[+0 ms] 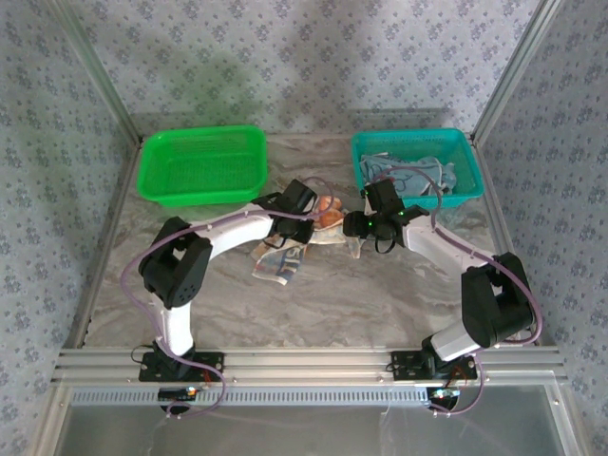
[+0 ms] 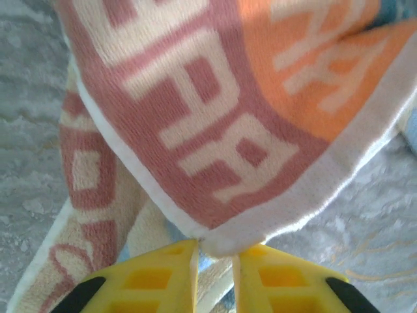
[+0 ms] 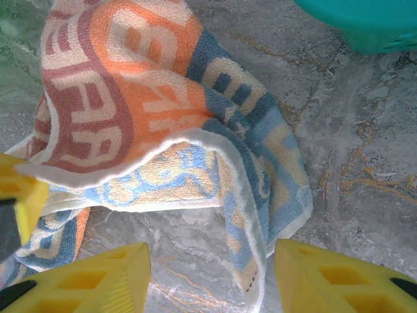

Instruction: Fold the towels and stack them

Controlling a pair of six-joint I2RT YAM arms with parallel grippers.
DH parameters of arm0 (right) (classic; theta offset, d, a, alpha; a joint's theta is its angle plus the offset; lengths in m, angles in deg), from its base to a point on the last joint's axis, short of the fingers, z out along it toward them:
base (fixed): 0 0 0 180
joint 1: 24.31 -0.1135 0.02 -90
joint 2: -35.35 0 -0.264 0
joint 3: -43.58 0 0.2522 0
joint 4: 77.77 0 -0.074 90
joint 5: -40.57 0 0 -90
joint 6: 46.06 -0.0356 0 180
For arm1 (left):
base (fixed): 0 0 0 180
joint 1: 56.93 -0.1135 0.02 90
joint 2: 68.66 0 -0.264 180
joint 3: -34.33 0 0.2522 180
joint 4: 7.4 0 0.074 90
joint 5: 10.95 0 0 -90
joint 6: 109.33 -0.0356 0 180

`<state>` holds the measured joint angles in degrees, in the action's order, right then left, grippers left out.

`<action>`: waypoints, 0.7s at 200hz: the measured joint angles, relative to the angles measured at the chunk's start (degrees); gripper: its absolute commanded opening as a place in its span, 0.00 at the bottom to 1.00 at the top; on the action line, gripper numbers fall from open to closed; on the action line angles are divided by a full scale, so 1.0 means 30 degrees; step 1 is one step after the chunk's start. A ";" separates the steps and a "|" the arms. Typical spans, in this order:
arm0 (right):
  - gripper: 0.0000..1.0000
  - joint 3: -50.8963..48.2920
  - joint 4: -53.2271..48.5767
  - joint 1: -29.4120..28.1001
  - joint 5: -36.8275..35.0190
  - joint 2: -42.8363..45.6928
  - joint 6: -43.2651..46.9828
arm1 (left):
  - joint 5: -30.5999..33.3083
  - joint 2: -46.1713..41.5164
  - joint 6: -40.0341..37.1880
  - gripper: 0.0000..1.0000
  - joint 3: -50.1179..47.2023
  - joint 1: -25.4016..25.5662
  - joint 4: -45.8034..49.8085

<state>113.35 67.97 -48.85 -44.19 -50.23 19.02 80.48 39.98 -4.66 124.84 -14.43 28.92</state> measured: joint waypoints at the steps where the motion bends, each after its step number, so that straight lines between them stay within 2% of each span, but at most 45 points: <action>1: 0.54 0.0000 0.0000 0.0000 0.0000 0.0000 -0.0007 | 0.0000 0.0022 0.0066 0.06 0.0029 0.0000 -0.0007; 6: 0.54 0.0000 -0.0007 0.0000 0.0000 0.0000 -0.0044 | 0.0051 0.0087 -0.0080 0.05 0.0189 0.0000 0.0000; 11: 0.54 -0.0007 -0.0007 0.0000 0.0000 0.0000 -0.0051 | 0.0146 0.0168 -0.0044 0.00 0.0335 0.0000 -0.0029; 66: 0.54 -0.0568 0.0007 -0.0109 -0.0117 0.0211 -0.0299 | 0.0933 0.0204 -0.0102 0.00 0.0510 -0.0007 0.0007; 97: 0.54 -0.1566 0.0197 -0.0787 -0.0474 0.0772 -0.0801 | 0.1188 -0.0226 -0.0080 0.00 0.0510 -0.0189 0.0029; 140: 0.44 -0.3687 0.1166 -0.1304 -0.0525 0.0816 -0.1814 | 0.1173 -0.1610 0.0007 0.00 0.0510 -0.0787 -0.0022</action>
<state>102.29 71.47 -52.76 -45.77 -47.79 13.57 84.00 35.15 -4.63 126.37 -16.79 28.86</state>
